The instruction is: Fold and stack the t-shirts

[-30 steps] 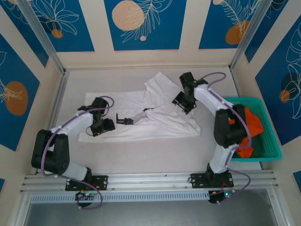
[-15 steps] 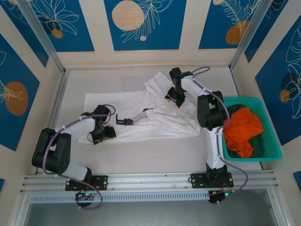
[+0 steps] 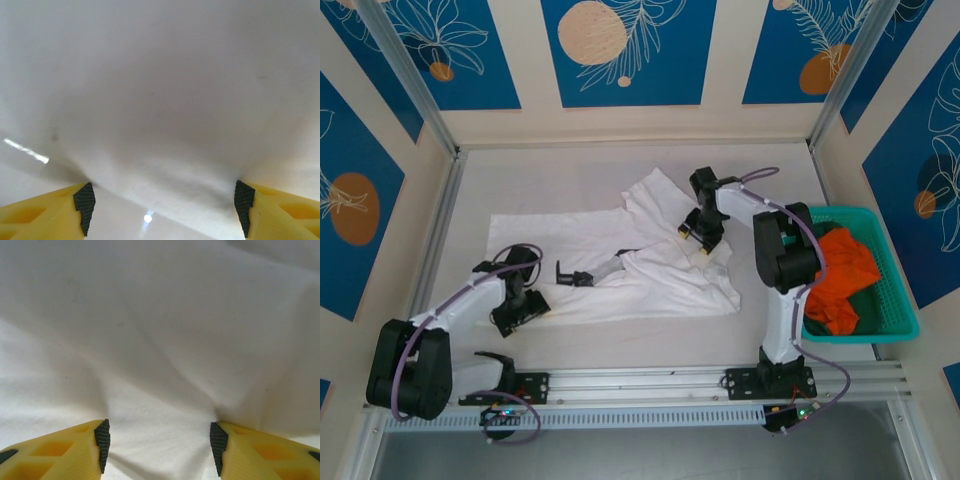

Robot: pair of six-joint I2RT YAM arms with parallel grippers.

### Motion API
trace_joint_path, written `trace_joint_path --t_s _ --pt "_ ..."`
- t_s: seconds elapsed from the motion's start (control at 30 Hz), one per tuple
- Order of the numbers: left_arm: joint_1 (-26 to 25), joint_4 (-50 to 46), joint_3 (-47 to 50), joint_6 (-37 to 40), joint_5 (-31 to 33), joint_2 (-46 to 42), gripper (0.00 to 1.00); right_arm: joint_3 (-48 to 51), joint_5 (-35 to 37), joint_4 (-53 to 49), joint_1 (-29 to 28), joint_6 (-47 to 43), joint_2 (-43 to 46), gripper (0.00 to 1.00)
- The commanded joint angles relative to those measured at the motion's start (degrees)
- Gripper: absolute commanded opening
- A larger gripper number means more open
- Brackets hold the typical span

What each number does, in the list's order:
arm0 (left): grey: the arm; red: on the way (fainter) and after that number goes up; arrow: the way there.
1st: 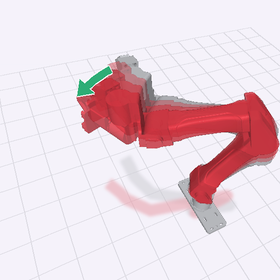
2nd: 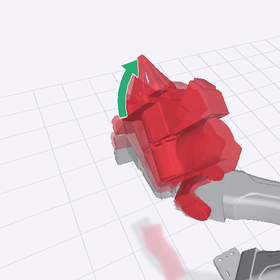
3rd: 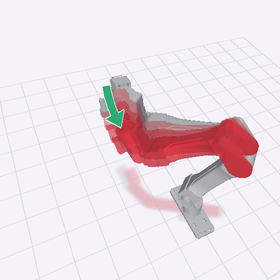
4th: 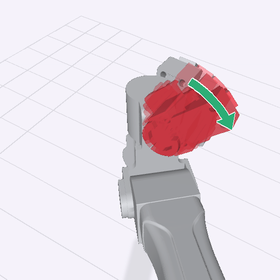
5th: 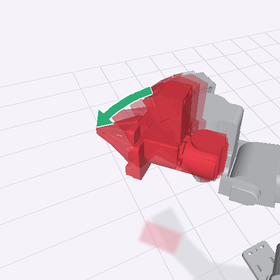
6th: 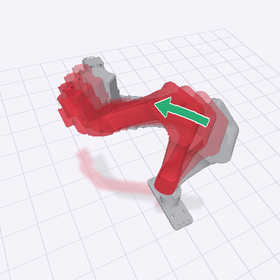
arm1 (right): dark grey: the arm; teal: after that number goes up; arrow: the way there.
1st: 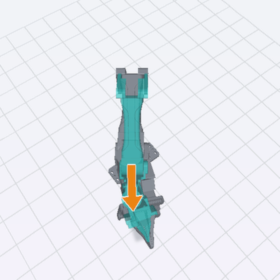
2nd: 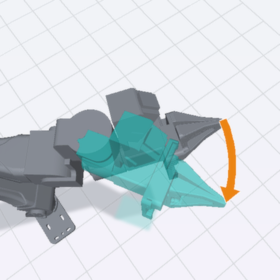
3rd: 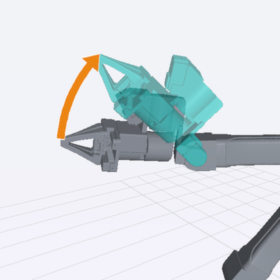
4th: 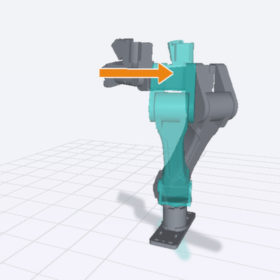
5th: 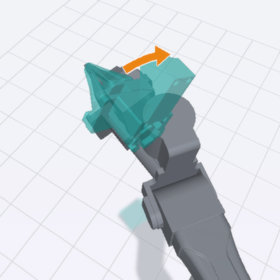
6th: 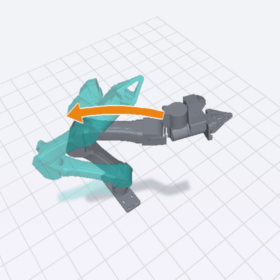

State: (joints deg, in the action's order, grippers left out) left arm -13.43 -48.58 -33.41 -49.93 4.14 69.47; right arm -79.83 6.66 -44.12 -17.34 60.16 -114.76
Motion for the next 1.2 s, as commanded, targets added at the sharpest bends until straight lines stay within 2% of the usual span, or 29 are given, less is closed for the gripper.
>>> trace_joint_path --t_s 0.0,0.13,0.27,0.4,0.5,0.6,0.7,0.73,1.03,1.17 --pt "1.36 -5.42 -1.52 -3.3 3.04 -0.68 0.76 8.21 -1.45 1.46 0.55 4.49 2.04 0.6" --pt "1.82 -4.92 -8.42 -1.05 3.04 2.52 0.77 8.96 -3.32 2.55 1.46 2.99 4.51 0.62" --pt "2.52 -4.16 -22.26 4.6 2.93 8.21 0.79 4.77 -5.0 3.13 1.24 0.75 7.53 0.66" --pt "6.0 -3.06 -38.78 12.94 0.83 17.66 0.84 0.88 2.23 6.9 0.18 -2.62 11.9 0.7" --pt "10.26 -0.86 -46.94 17.46 -3.06 25.36 0.86 -0.25 4.77 16.03 0.73 -9.65 11.62 0.72" --pt "14.24 -1.33 -54.21 20.16 -5.91 33.83 0.86 -4.16 5.1 21.48 2.4 -16.25 6.86 0.73" --pt "17.34 -2.74 -60.56 21.5 -6.69 40.9 0.84 -15.34 -6.35 17.95 5.15 -23.0 -0.47 0.72" --pt "18.17 -2.92 -62.45 21.77 -6.33 43.15 0.82 -20.57 -7.91 14.71 5.56 -24.7 -3.7 0.71" --pt "19.75 -6.44 -74.56 23.31 -2.52 56.8 0.81 -59.74 -6.72 -0.08 5.57 -31.13 -32.56 0.68" --pt "20.81 -9.31 -79.52 24.18 0.12 60.86 0.81 -68.36 -7.14 -2.24 4.43 -34.44 -39.18 0.67"
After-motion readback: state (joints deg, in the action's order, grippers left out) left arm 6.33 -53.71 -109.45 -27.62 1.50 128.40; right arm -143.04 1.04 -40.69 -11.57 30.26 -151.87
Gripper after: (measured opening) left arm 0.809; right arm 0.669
